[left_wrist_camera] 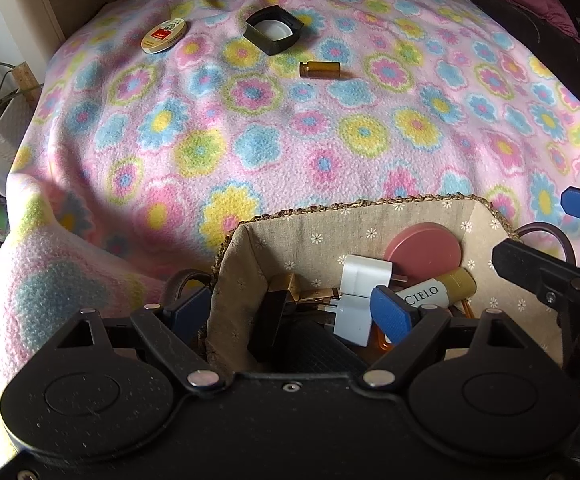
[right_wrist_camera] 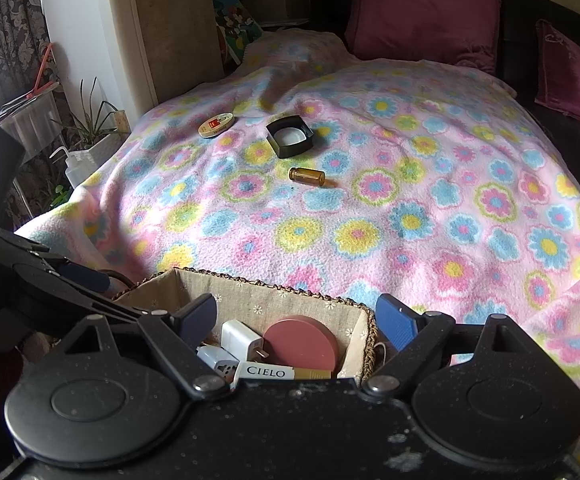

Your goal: Organize rigid objects

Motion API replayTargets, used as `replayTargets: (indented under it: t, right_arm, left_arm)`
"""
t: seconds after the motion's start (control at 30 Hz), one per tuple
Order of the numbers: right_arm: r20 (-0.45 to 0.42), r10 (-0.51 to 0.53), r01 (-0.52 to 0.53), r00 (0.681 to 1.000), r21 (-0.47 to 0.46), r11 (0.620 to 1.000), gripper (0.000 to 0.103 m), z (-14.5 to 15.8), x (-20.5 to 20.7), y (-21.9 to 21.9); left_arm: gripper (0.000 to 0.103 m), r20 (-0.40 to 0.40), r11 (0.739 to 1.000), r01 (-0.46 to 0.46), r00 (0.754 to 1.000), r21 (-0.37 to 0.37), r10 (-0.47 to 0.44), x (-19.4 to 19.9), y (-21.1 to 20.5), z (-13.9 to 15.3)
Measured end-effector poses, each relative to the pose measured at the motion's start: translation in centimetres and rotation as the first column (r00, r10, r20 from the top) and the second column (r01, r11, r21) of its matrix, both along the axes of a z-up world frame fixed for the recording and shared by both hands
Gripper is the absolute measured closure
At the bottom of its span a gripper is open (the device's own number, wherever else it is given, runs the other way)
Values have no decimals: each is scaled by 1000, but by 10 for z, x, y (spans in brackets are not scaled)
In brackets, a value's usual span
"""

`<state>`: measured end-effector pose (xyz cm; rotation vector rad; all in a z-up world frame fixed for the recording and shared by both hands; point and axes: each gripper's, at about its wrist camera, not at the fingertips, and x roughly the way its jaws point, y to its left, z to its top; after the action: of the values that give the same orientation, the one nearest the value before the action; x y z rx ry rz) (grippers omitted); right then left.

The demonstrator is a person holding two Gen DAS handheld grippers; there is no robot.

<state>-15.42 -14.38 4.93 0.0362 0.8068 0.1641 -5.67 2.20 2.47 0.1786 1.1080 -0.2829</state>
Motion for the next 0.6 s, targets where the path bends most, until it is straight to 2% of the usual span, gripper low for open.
replayTargets:
  t: [0.4,0.6]
  right_arm:
    - [-29,-11,10,1000,-46,999,14,-1,1,7]
    - [-33,-20,19,999,-36,999,14,0,1,6]
  left_arm:
    - [20,-24,999,-25,999,-28,24,2,5,1]
    - [20,-31,998,-48,998,-44,47,5,9,2]
